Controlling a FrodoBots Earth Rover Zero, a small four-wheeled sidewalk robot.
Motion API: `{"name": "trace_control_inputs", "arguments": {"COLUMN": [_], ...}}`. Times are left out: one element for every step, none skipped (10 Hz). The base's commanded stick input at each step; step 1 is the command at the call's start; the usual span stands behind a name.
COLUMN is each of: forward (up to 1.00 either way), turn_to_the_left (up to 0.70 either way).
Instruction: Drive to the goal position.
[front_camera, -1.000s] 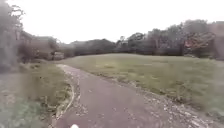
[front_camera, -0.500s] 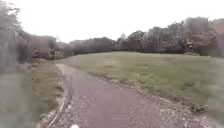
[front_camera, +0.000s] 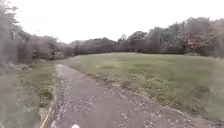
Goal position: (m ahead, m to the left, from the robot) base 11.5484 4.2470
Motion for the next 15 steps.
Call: {"name": "trace_control_inputs", "arguments": {"forward": [0.85, 0.85, 0.85, 0.85, 0.85, 0.85, 0.85, 0.85, 0.85, 0.85, 0.85, 0.85, 0.85, 0.85, 0.85], "turn_to_the_left": [0.01, 0.18, 0.28, 0.35, 0.35, 0.35, 0.35, 0.35, 0.35, 0.35, 0.35, 0.35, 0.35, 0.35, 0.35]}}
